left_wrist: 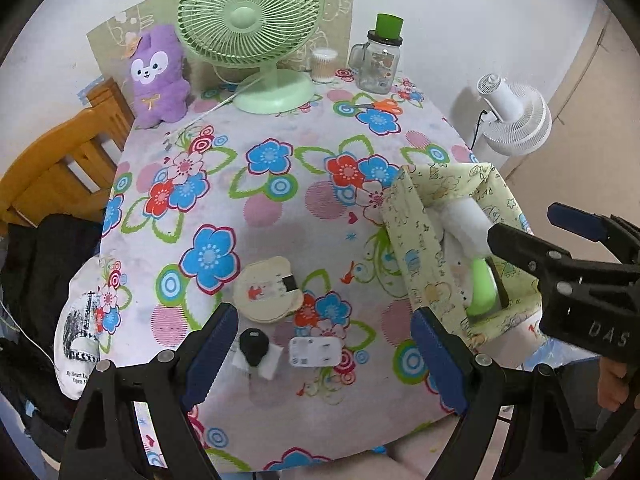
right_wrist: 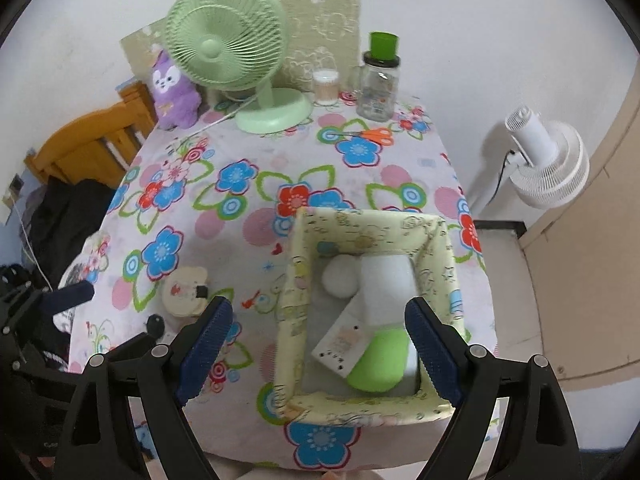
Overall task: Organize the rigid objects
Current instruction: 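Withdraw both tools from the fabric box toward the black key and white plug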
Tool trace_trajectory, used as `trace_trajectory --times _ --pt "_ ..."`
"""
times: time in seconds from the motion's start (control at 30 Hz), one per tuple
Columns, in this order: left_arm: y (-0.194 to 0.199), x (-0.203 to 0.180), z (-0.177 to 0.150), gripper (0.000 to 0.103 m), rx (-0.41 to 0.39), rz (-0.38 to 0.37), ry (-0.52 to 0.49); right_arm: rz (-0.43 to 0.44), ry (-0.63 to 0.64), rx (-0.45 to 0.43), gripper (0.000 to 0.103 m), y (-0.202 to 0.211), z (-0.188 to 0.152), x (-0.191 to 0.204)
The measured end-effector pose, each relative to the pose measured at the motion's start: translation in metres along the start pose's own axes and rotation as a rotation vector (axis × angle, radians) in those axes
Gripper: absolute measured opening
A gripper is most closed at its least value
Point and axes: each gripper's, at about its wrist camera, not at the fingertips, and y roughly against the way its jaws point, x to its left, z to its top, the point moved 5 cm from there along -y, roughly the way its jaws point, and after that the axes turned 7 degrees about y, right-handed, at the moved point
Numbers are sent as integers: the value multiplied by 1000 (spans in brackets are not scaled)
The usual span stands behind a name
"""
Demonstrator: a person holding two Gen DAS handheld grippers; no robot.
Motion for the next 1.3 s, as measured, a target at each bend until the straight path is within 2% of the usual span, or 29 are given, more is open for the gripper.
trace_trajectory --times 0.27,0.63,1.03,1.3 --pt "6 27 -5 90 1 -14 -25 18 -37 -7 90 4 0 32" --pt "4 62 -12 90 18 -26 -66 -2 -81 -10 90 -1 -2 67" --pt "-13 83 -13 90 58 -67 -148 -46 -142 9 89 -8 -15 86" --pt "-34 90 -20 90 111 -116 -164 -68 -171 40 87 -16 -27 94"
